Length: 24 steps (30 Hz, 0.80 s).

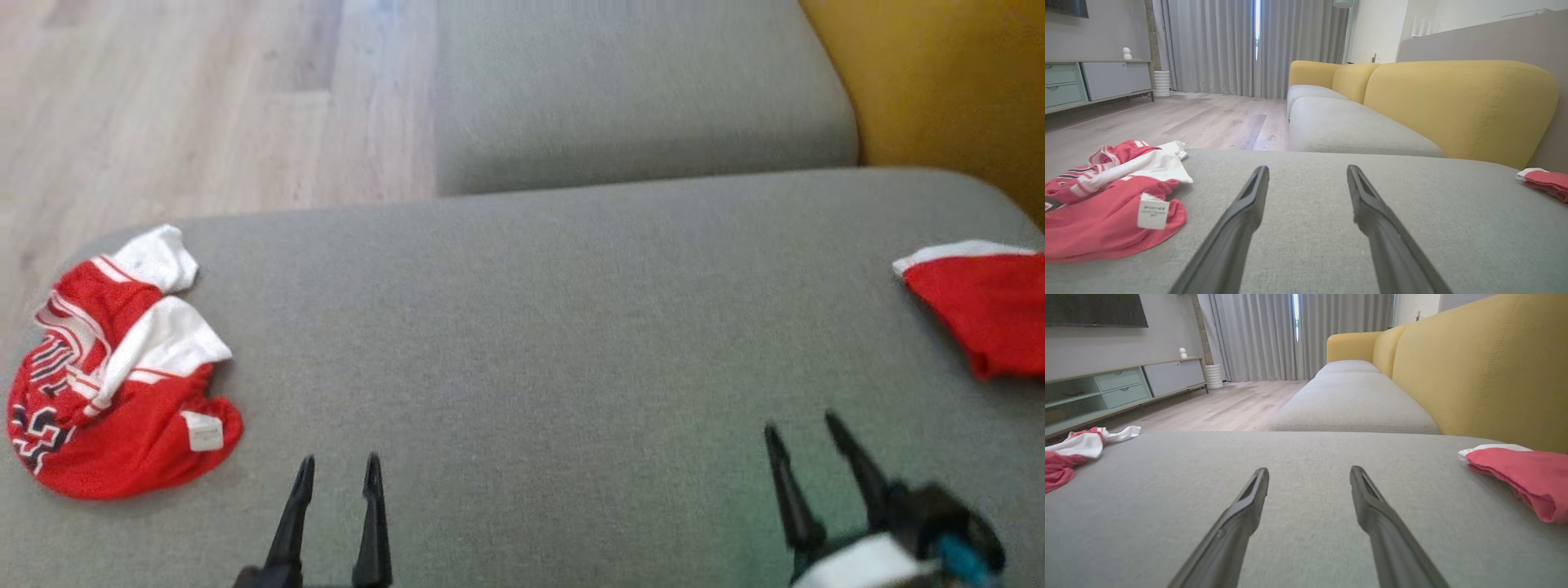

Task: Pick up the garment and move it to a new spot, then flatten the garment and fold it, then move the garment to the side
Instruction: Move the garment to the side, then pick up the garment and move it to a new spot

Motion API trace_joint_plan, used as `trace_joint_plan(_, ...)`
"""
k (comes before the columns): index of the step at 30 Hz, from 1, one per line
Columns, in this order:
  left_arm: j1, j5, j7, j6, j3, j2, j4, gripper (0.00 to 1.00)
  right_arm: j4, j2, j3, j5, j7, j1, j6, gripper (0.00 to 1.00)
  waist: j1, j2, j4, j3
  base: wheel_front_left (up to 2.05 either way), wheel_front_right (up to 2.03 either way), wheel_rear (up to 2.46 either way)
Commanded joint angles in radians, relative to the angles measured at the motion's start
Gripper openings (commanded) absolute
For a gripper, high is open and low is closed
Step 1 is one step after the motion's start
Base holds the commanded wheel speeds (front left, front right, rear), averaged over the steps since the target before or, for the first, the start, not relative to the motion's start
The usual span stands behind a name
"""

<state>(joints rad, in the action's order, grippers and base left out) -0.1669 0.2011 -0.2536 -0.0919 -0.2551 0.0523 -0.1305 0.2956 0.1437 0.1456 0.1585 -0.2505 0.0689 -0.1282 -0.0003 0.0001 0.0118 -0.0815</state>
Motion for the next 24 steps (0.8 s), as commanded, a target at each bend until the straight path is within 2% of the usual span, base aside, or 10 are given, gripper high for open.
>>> trace_joint_plan(1,0.013,-0.011,-0.008,0.006,0.039,-0.002,0.029,1.0,-0.05,-0.002,0.01,-0.02,-0.011,0.005,-0.003,1.0,0.0003,-0.0001,0.013,-0.024,0.0,0.0,0.0)
trace_joint_plan(9,-0.039,-0.015,-0.008,0.009,0.076,-0.002,0.031,1.0,-0.154,-0.049,-0.065,-0.092,-0.011,0.114,-0.003,1.0,0.0003,-0.0001,0.007,-0.044,0.0,0.0,0.0)
trace_joint_plan(24,-0.049,-0.016,-0.008,0.01,0.097,-0.002,0.024,1.0,-0.167,-0.082,-0.111,-0.099,-0.011,0.134,-0.003,1.0,0.0003,-0.0001,0.008,-0.06,0.0,0.0,0.0)
